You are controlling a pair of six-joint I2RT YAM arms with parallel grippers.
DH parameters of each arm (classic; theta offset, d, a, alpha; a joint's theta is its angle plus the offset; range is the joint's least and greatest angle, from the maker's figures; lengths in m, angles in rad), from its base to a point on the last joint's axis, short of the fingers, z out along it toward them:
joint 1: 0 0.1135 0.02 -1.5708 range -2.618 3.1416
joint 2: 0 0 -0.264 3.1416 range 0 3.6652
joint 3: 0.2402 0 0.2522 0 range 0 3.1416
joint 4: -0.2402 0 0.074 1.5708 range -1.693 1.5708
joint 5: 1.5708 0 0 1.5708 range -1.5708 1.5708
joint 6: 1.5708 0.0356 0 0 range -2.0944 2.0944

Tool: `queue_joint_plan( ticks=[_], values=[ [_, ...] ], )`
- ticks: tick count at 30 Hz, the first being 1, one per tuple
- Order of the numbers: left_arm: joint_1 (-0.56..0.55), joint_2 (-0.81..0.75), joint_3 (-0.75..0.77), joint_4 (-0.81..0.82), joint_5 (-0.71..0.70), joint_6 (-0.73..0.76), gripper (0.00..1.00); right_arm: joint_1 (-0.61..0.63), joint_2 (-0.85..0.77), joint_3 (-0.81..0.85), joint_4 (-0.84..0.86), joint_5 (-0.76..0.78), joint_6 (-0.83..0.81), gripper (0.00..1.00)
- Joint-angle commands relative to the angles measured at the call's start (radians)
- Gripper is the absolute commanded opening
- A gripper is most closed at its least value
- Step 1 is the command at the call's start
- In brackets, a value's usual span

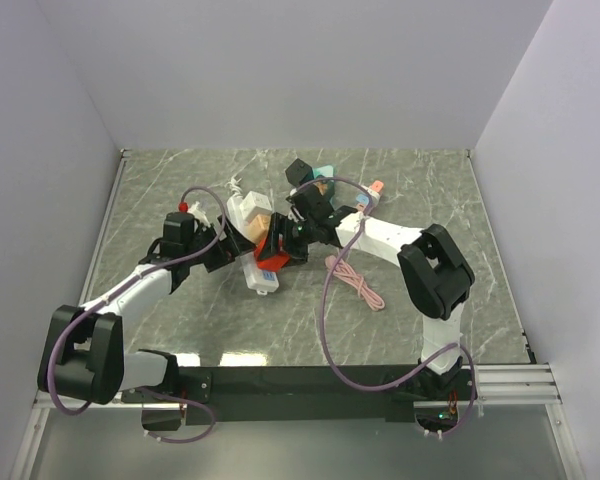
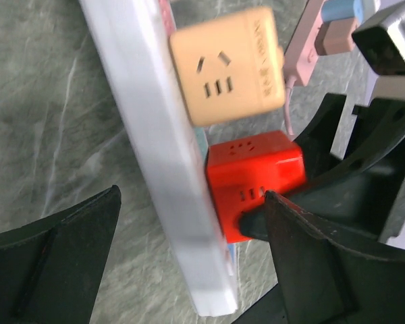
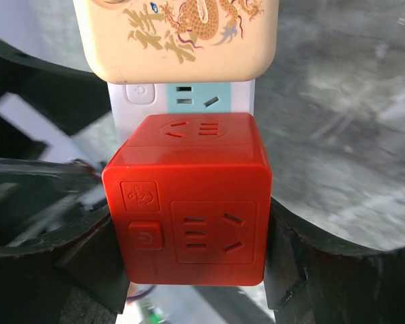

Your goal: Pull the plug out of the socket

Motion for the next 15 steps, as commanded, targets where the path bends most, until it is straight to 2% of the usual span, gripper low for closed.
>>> queue_joint_plan(
  ticks=[1, 8, 11, 14, 15],
  values=[
    [-0.003, -0.022, -0.023, 0.056, -0.021, -0.010, 0.92, -0.020, 0.002, 0.016, 0.197, -0.180, 0.110, 0.00],
    [-0.005, 0.097, -0.009, 0.150, 0.010, -0.049, 0.86, -0.023, 0.034, 0.046, 0.185, -0.232, 0.083, 0.00],
    [-0.009, 0.137, -0.001, 0.179, 0.013, -0.060, 0.80, -0.023, 0.036, 0.030, 0.195, -0.243, 0.079, 0.00],
    [-0.014, 0.182, 0.014, 0.185, 0.016, -0.056, 0.64, -0.021, 0.033, 0.020, 0.205, -0.247, 0.078, 0.00],
    [-0.014, 0.202, 0.017, 0.191, 0.014, -0.056, 0.55, -0.023, 0.033, 0.021, 0.200, -0.249, 0.073, 0.00]
  ],
)
